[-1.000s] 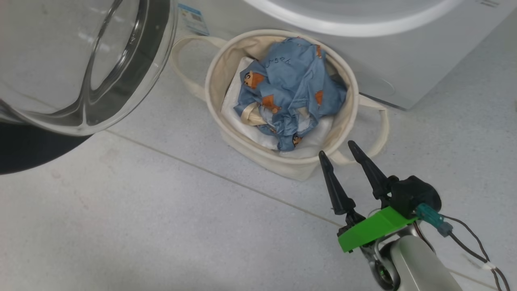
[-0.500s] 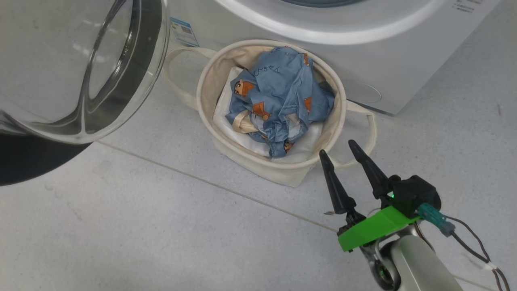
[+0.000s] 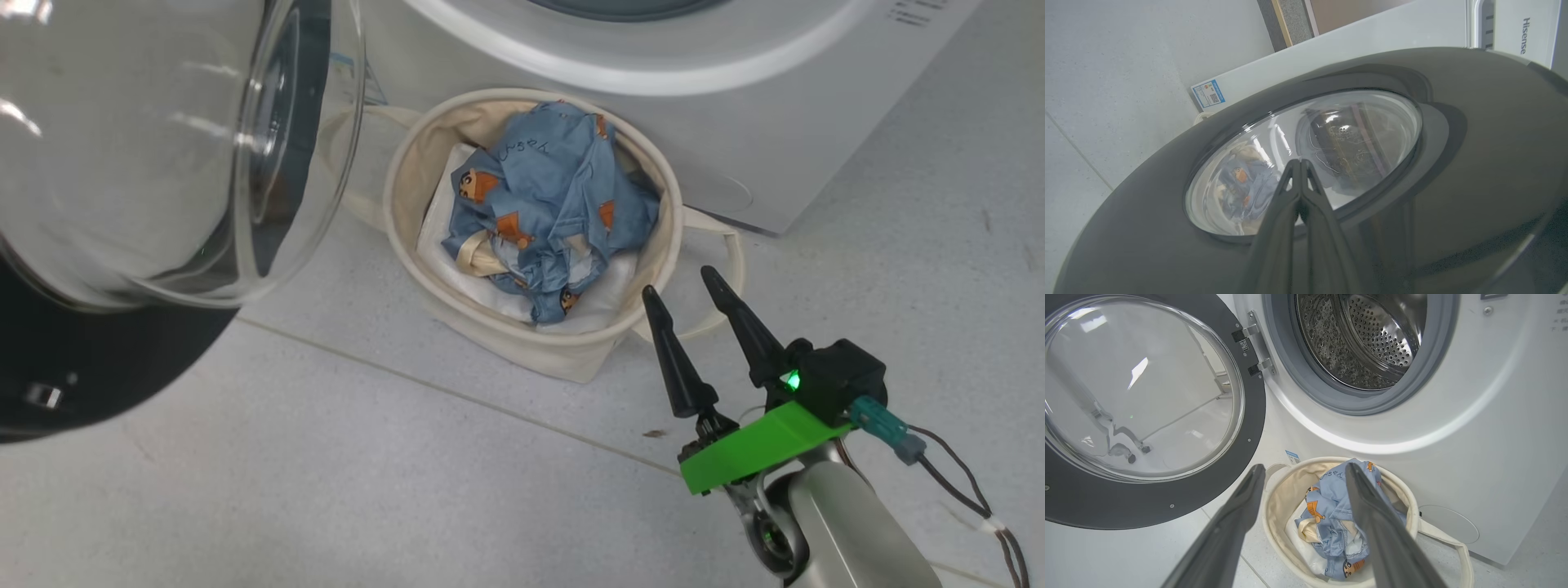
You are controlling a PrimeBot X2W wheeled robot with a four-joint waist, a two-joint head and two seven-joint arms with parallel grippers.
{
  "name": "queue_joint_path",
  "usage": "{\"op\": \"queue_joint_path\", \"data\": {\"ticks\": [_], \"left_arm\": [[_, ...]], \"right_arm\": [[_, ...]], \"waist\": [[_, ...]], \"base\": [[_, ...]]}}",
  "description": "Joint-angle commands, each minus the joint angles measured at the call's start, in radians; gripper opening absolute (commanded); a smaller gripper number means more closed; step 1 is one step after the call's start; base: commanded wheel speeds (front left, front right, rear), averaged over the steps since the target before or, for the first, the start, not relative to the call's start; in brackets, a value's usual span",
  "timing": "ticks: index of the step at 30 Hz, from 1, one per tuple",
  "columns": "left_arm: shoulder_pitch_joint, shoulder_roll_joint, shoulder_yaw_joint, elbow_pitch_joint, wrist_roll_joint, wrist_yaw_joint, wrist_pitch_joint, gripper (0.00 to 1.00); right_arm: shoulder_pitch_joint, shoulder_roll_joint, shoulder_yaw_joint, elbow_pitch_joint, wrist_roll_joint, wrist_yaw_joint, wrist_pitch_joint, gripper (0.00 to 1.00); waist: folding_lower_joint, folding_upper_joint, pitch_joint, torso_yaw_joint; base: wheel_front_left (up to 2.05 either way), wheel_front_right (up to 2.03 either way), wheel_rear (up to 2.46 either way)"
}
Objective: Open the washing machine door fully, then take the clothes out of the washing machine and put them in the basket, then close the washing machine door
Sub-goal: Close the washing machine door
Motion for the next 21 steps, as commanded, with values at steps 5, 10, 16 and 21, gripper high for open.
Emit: {"op": "queue_joint_path", "data": {"ticks": [5, 10, 16, 21], "left_arm": [[0.098, 0.008, -0.007, -0.181, -0.005, -0.022, 0.069, 0.00], [0.156, -0.028, -0.036, -0.299, 0.002, -0.023, 0.084, 0.00], [0.229, -0.113, -0.080, -0.479, 0.018, -0.051, 0.064, 0.00], [0.269, -0.189, -0.147, -0.578, 0.067, -0.084, 0.022, 0.00]], "right_arm": [[-0.005, 0.010, 0.019, -0.036, 0.028, 0.000, -0.012, 1.00], [-0.001, 0.010, 0.017, -0.042, 0.045, 0.000, -0.012, 1.00], [0.006, 0.010, 0.006, -0.053, 0.073, 0.000, -0.012, 1.00], [0.018, 0.010, 0.004, -0.059, 0.092, 0.000, -0.012, 1.00]], "waist": [[-0.0001, 0.0000, -0.023, -0.025], [-0.0001, 0.0000, -0.039, -0.046], [-0.0001, 0.0000, -0.053, -0.077], [-0.0001, 0.0000, -0.074, -0.109]], "base": [[0.00, 0.00, 0.00], [0.00, 0.00, 0.00], [0.00, 0.00, 0.00], [0.00, 0.00, 0.00]]}}
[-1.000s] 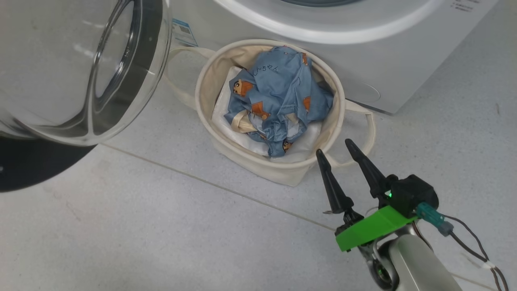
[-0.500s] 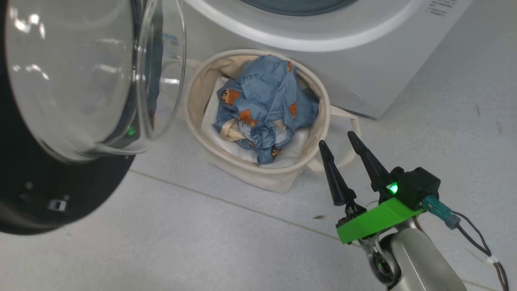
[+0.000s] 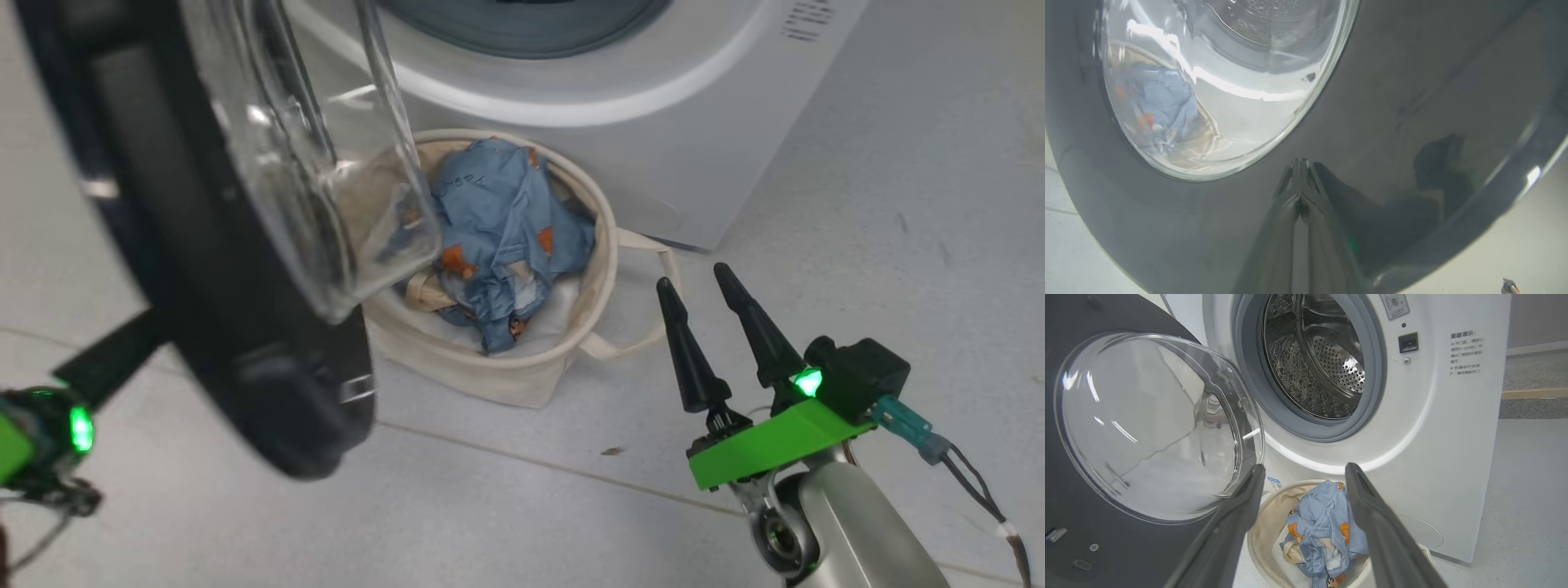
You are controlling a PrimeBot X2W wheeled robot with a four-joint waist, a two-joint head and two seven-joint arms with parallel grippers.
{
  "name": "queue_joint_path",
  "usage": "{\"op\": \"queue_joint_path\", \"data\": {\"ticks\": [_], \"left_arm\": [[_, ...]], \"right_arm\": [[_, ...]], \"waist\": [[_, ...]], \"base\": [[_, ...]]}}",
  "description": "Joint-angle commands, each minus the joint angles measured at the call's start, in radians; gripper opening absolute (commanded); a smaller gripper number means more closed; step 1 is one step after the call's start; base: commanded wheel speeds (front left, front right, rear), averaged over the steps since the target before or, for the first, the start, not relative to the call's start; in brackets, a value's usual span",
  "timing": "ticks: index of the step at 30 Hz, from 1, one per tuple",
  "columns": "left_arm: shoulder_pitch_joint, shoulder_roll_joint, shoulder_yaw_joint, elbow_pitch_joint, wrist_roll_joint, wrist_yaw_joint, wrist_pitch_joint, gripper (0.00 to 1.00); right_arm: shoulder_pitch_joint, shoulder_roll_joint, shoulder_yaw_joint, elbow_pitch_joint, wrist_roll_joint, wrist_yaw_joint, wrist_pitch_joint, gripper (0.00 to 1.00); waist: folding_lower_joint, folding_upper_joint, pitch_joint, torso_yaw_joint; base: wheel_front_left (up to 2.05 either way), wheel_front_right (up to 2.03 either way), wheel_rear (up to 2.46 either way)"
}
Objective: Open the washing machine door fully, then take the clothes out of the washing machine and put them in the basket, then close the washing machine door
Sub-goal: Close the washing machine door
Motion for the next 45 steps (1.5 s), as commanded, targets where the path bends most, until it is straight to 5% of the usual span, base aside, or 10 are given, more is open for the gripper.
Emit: {"op": "queue_joint_path", "data": {"ticks": [1, 11, 15, 29, 45], "left_arm": [[-0.016, 0.022, 0.024, -0.051, 0.019, -0.017, -0.009, 0.00], [-0.095, -0.102, -0.119, 0.057, 0.321, -0.101, -0.258, 0.00], [-0.160, -0.156, -0.148, 0.145, 0.326, -0.112, -0.312, 0.00], [-0.299, -0.188, -0.260, 0.250, 0.379, -0.130, -0.394, 0.00], [-0.424, -0.225, -0.387, 0.358, 0.433, -0.131, -0.548, 0.00]], "right_arm": [[0.009, 0.010, 0.017, -0.039, 0.006, 0.000, -0.012, 1.00], [0.017, 0.010, 0.005, -0.059, 0.039, 0.000, -0.012, 1.00], [0.023, 0.010, -0.009, -0.063, 0.052, 0.000, -0.012, 1.00], [0.023, 0.010, -0.004, -0.086, 0.098, 0.000, -0.012, 1.00], [0.031, 0.010, 0.009, -0.078, 0.115, 0.000, -0.012, 1.00]], "waist": [[0.0000, -0.0001, -0.010, -0.015], [0.0000, -0.0001, 0.005, -0.092], [0.0000, -0.0001, 0.019, -0.123], [0.0000, -0.0001, 0.063, -0.237], [0.0000, -0.0001, 0.061, -0.258]], "base": [[0.00, 0.00, 0.00], [0.00, 0.00, 0.00], [0.00, 0.00, 0.00], [0.00, 0.00, 0.00], [0.00, 0.00, 0.00]]}}
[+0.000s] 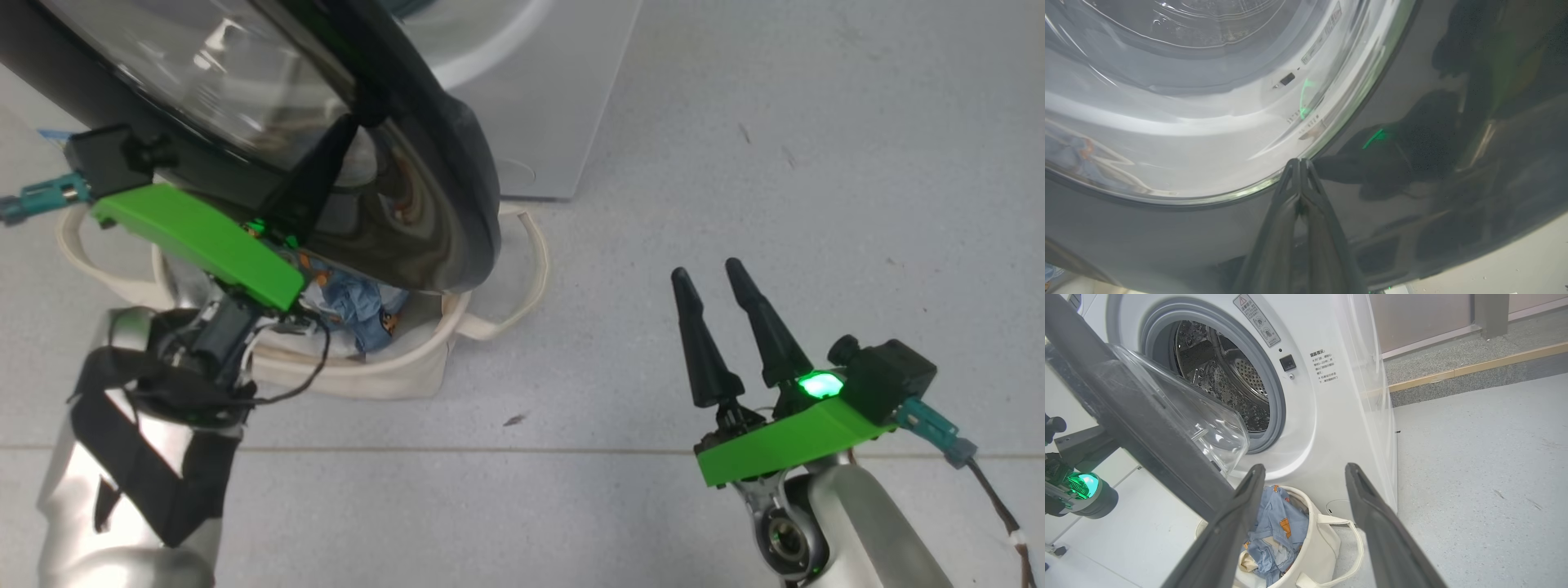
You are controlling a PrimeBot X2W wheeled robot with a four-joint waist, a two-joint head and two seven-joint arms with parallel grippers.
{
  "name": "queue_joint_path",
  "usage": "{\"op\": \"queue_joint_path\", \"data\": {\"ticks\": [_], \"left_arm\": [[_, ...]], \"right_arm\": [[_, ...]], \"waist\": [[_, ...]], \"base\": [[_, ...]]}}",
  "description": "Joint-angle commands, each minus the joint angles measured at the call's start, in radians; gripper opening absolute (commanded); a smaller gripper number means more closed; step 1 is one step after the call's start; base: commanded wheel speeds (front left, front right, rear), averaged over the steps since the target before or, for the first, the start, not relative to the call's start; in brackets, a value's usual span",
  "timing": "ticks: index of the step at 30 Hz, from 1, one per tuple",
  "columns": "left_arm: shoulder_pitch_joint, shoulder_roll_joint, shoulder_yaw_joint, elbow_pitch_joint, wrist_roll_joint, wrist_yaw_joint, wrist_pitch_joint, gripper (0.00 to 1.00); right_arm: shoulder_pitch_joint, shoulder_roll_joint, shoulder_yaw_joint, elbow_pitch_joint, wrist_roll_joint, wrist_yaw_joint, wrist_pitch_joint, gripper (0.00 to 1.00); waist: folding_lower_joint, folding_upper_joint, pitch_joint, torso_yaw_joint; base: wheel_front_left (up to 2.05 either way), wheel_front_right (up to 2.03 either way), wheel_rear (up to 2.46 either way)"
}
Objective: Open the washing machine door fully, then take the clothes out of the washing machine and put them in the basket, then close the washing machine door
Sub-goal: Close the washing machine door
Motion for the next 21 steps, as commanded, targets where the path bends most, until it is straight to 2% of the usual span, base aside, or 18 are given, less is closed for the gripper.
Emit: {"op": "queue_joint_path", "data": {"ticks": [1, 7, 12, 21], "left_arm": [[-0.035, 0.009, 0.003, -0.035, 0.001, -0.010, -0.014, 0.00], [0.013, 0.042, -0.031, -0.016, -0.004, -0.010, -0.068, 0.00], [0.089, 0.088, -0.064, -0.040, 0.036, -0.010, -0.127, 0.00], [0.276, 0.186, -0.095, -0.072, 0.226, 0.002, -0.292, 0.00]], "right_arm": [[0.014, 0.009, 0.028, -0.026, 0.003, 0.000, -0.012, 1.00], [0.022, 0.009, 0.010, -0.035, -0.007, 0.000, -0.012, 1.00], [0.031, 0.009, 0.005, -0.033, -0.020, 0.000, -0.012, 1.00], [0.056, 0.009, -0.003, -0.022, -0.049, 0.000, -0.012, 1.00]], "waist": [[0.0000, -0.0001, -0.016, -0.001], [0.0000, -0.0001, -0.061, 0.024], [0.0000, -0.0001, -0.100, 0.068], [0.0000, -0.0001, -0.176, 0.172]], "base": [[0.00, 0.00, 0.00], [0.00, 0.00, 0.00], [0.00, 0.00, 0.00], [0.00, 0.00, 0.00]]}}
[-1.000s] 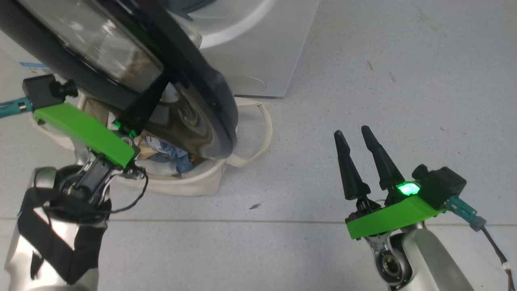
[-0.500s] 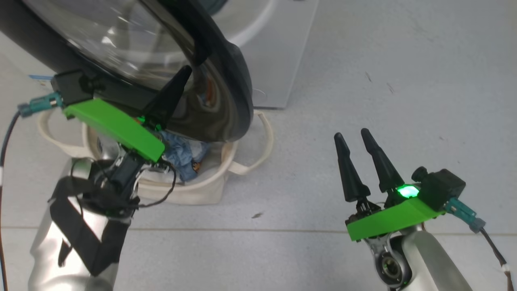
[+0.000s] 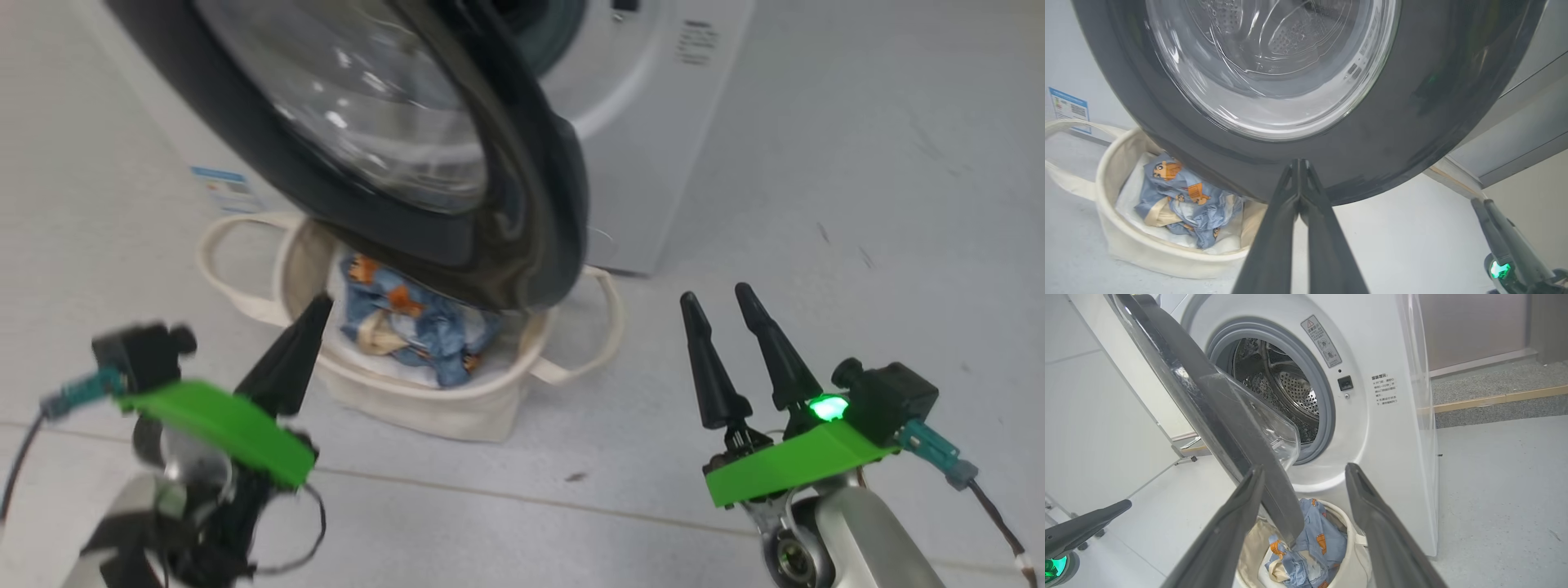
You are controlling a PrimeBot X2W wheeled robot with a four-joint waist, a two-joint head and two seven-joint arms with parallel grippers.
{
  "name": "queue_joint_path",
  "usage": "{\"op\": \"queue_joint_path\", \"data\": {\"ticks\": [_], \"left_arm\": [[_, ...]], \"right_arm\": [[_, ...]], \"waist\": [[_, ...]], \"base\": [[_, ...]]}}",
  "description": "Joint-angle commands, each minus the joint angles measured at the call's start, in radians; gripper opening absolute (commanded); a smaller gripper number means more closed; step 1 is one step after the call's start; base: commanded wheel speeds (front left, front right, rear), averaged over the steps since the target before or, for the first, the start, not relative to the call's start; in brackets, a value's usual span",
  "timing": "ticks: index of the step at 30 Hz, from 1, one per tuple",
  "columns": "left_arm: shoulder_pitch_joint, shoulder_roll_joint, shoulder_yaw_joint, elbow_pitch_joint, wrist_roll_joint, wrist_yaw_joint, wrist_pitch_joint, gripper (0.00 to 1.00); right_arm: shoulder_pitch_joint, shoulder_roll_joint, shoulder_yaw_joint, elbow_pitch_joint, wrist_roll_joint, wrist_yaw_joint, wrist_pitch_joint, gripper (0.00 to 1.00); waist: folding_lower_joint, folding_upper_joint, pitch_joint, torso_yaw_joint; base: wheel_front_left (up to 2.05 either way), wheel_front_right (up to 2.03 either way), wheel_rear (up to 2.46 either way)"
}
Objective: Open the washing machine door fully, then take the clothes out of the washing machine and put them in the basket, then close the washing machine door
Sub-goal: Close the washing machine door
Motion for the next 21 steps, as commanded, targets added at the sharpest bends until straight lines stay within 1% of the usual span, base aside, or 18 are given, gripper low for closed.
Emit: {"op": "queue_joint_path", "data": {"ticks": [1, 5, 8, 11, 13, 16, 17, 18, 19, 20, 21], "left_arm": [[0.001, 0.044, 0.031, -0.041, 0.046, 0.011, -0.038, 0.00], [0.061, 0.058, 0.017, -0.044, 0.148, 0.045, -0.130, 0.00], [0.094, 0.041, 0.019, -0.041, 0.181, 0.061, -0.204, 0.00], [0.112, 0.043, 0.013, -0.032, 0.220, 0.070, -0.253, 0.00], [0.127, 0.043, 0.013, -0.020, 0.265, 0.092, -0.309, 0.00], [0.144, 0.033, 0.021, 0.001, 0.316, 0.126, -0.360, 0.00], [0.150, 0.027, 0.026, 0.009, 0.330, 0.137, -0.370, 0.04], [0.156, 0.018, 0.031, 0.019, 0.338, 0.146, -0.376, 0.21], [0.162, 0.010, 0.034, 0.030, 0.344, 0.150, -0.380, 0.82], [0.168, 0.004, 0.035, 0.041, 0.351, 0.153, -0.383, 1.00], [0.172, -0.001, 0.037, 0.050, 0.361, 0.157, -0.385, 1.00]], "right_arm": [[0.014, 0.008, 0.018, -0.027, -0.013, 0.000, -0.012, 1.00], [0.027, 0.008, 0.018, -0.023, -0.022, 0.000, -0.012, 1.00], [0.038, 0.008, 0.017, -0.020, -0.024, 0.000, -0.012, 1.00], [0.043, 0.008, 0.018, -0.018, -0.024, 0.000, -0.012, 1.00], [0.046, 0.008, 0.018, -0.018, -0.022, 0.000, -0.012, 1.00], [0.052, 0.008, 0.018, -0.018, -0.019, 0.000, -0.012, 1.00], [0.054, 0.008, 0.019, -0.017, -0.020, 0.000, -0.012, 1.00], [0.055, 0.008, 0.020, -0.015, -0.020, 0.000, -0.012, 1.00], [0.056, 0.008, 0.021, -0.013, -0.021, 0.000, -0.012, 1.00], [0.056, 0.008, 0.022, -0.012, -0.021, 0.000, -0.012, 1.00], [0.057, 0.008, 0.022, -0.012, -0.021, 0.000, -0.012, 1.00]], "waist": [[0.0000, 0.0000, -0.035, 0.041], [0.0000, 0.0000, -0.058, 0.073], [0.0000, 0.0000, -0.071, 0.090], [0.0000, 0.0000, -0.077, 0.095], [0.0000, 0.0000, -0.082, 0.098], [0.0000, 0.0000, -0.086, 0.102], [0.0000, 0.0000, -0.087, 0.103], [0.0000, 0.0000, -0.089, 0.104], [0.0000, 0.0000, -0.090, 0.105], [0.0000, 0.0000, -0.090, 0.105], [0.0000, 0.0000, -0.091, 0.104]], "base": [[0.00, 0.00, 0.00], [0.00, 0.00, 0.00], [0.00, 0.00, 0.00], [0.00, 0.00, 0.00], [0.00, 0.00, 0.00], [0.00, 0.00, 0.00], [0.00, 0.00, 0.00], [0.00, 0.00, 0.00], [0.00, 0.00, 0.00], [0.00, 0.00, 0.00], [0.00, 0.00, 0.00]]}}
